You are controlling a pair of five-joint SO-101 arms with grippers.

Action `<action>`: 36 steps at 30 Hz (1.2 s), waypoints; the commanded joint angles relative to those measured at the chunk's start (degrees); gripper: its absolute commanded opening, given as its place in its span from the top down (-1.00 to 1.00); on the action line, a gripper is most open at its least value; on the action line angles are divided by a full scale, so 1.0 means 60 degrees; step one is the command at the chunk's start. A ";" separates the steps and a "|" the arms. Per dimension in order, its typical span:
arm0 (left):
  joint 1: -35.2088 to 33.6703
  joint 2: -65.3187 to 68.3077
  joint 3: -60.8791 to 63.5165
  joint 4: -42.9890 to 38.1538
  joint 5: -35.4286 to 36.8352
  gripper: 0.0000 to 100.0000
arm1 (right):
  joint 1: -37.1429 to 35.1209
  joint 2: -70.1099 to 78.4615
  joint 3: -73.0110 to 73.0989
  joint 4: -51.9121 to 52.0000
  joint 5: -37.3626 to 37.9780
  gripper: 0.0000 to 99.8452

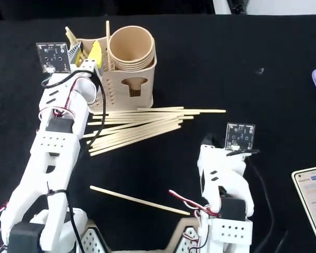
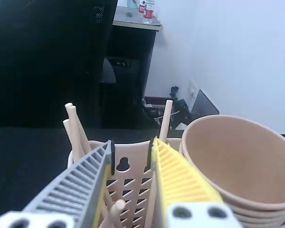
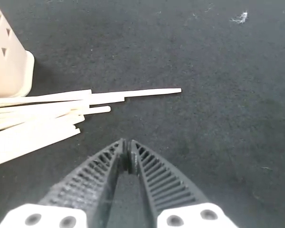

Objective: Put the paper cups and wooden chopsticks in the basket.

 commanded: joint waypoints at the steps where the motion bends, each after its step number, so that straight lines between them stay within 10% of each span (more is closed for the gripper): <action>1: 0.0125 -0.0147 -0.0842 0.0044 0.0029 0.71 | -0.0073 -0.0886 -0.0125 -0.0234 0.0103 0.97; 15: 0.0022 -0.0674 -0.2396 0.0571 0.1040 0.71 | -0.0073 -0.0886 -0.0125 -0.0234 0.0103 0.97; 24: 0.0066 -0.4484 -0.2513 0.7692 0.0733 0.70 | -0.0073 -0.0886 -0.0066 -0.0366 0.0103 0.97; 36: 0.1033 -0.5289 -0.2352 1.4168 -0.4996 0.70 | -0.0073 -0.0886 -0.0051 -0.0366 0.0103 0.97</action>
